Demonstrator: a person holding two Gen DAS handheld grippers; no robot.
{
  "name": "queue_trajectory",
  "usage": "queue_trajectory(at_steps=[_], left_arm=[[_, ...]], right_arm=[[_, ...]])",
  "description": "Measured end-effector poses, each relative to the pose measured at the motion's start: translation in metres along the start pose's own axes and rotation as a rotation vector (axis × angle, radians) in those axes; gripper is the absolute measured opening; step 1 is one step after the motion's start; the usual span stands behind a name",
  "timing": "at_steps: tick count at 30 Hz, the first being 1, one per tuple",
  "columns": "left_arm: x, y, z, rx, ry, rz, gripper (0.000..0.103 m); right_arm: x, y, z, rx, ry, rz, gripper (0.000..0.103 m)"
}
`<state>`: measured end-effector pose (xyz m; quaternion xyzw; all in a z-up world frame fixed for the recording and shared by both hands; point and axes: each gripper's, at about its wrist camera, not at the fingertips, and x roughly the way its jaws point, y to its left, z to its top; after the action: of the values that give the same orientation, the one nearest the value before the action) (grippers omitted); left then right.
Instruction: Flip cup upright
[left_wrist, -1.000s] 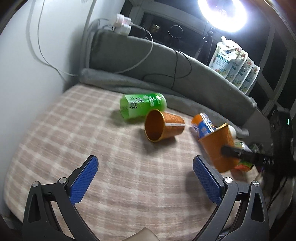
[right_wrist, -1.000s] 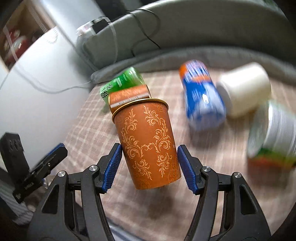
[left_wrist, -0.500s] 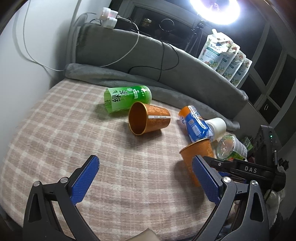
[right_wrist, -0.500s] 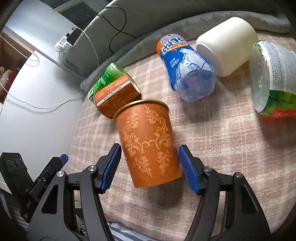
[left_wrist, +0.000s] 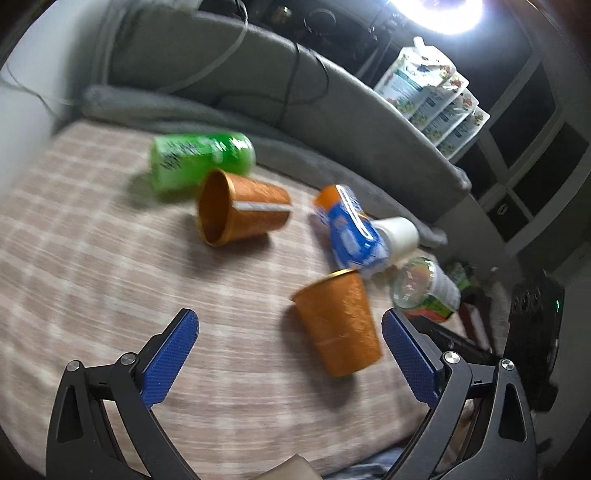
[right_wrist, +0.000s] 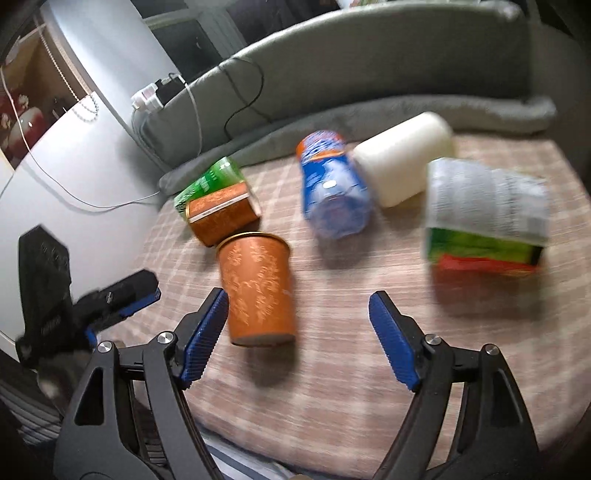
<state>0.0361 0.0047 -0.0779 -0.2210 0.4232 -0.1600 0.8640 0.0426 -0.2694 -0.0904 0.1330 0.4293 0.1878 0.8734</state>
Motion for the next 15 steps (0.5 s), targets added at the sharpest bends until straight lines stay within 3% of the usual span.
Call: queue_trajectory(at_steps=[9,15], left_arm=[[0.036,-0.010,0.002,-0.066,0.097,-0.069,0.099],[0.049,-0.014,0.004,-0.083,0.117,-0.073,0.099]], right_arm=[[-0.033,-0.023,-0.011,0.014,-0.055,-0.075,0.081],[-0.035,-0.031,-0.014,0.033,-0.055,-0.088,0.081]])
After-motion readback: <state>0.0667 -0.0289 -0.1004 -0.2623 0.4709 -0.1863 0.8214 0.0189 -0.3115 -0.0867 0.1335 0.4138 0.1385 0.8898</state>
